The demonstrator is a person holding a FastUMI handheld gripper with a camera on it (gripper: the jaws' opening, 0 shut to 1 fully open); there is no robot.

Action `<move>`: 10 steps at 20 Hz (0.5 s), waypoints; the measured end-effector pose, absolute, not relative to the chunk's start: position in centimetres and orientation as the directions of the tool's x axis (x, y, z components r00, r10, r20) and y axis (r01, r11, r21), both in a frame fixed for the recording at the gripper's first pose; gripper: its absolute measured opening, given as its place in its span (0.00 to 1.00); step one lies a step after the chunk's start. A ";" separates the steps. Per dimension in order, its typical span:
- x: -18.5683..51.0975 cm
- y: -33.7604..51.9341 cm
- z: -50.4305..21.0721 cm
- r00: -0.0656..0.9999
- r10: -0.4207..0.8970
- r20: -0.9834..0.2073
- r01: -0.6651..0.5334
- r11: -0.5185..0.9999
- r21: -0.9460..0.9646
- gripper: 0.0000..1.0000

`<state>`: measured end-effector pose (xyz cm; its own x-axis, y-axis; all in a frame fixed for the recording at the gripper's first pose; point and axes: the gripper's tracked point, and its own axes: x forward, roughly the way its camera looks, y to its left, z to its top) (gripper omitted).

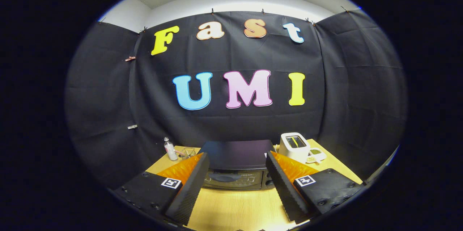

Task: Open the toaster oven, put the food inside, and close the toaster oven door.

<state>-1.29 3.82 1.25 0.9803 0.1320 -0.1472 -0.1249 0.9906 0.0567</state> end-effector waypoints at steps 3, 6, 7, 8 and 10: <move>-1.5 2.9 1.7 0.984 0.112 -0.139 -0.108 0.993 0.038 0.98; -1.1 3.1 2.3 0.985 0.113 -0.130 -0.107 0.993 0.059 0.98; -0.9 3.0 2.6 0.986 0.114 -0.125 -0.107 0.993 0.058 0.98; -0.7 3.0 2.9 0.986 0.117 -0.119 -0.112 0.992 0.051 0.98; -0.6 3.0 3.3 0.987 0.123 -0.108 -0.120 0.992 0.030 0.98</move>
<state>-0.64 3.02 3.34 0.9865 0.1225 -0.1085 -0.1199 0.9923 0.0302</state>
